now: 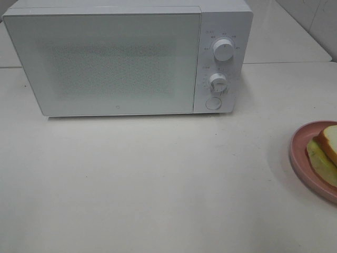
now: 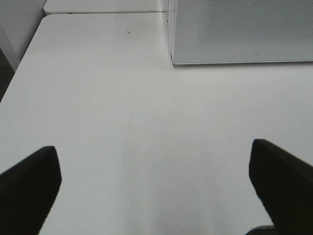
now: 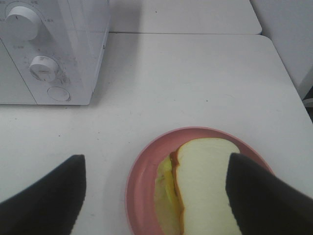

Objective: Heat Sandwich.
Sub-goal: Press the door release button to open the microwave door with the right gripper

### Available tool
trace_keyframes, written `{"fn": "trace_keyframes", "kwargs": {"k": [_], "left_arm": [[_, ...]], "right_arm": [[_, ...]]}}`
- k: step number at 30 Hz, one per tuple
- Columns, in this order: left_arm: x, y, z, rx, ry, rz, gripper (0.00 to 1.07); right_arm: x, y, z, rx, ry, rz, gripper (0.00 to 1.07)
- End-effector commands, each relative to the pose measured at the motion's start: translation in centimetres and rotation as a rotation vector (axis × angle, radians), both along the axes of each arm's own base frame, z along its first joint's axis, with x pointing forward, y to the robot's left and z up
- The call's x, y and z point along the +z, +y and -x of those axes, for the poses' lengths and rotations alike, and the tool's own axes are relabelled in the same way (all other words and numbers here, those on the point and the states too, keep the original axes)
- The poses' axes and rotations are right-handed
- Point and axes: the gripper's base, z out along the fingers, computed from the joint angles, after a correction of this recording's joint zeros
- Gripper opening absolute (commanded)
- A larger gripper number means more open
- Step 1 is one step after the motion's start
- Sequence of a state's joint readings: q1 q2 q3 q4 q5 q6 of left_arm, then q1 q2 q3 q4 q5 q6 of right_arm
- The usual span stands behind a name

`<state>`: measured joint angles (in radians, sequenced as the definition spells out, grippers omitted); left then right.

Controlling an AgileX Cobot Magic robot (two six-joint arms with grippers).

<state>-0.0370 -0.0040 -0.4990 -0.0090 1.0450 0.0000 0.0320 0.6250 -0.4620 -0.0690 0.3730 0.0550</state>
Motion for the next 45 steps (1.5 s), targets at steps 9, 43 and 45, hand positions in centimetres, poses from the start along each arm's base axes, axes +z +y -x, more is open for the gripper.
{"fn": "trace_keyframes", "kwargs": {"k": [9,43,45], "left_arm": [[0.0,0.0,0.4,0.002,-0.033,0.008,1.01],[0.0,0.0,0.4,0.002,-0.033,0.008,1.01],[0.0,0.0,0.4,0.002,-0.033,0.008,1.01]], "right_arm": [[-1.5,0.2,-4.9,0.004,-0.040,-0.016,0.76],[-8.4,3.8,-10.2,0.028,-0.313,-0.063,0.76],[-8.9,5.1,-10.2,0.049,-0.312,-0.062,0.76]]}}
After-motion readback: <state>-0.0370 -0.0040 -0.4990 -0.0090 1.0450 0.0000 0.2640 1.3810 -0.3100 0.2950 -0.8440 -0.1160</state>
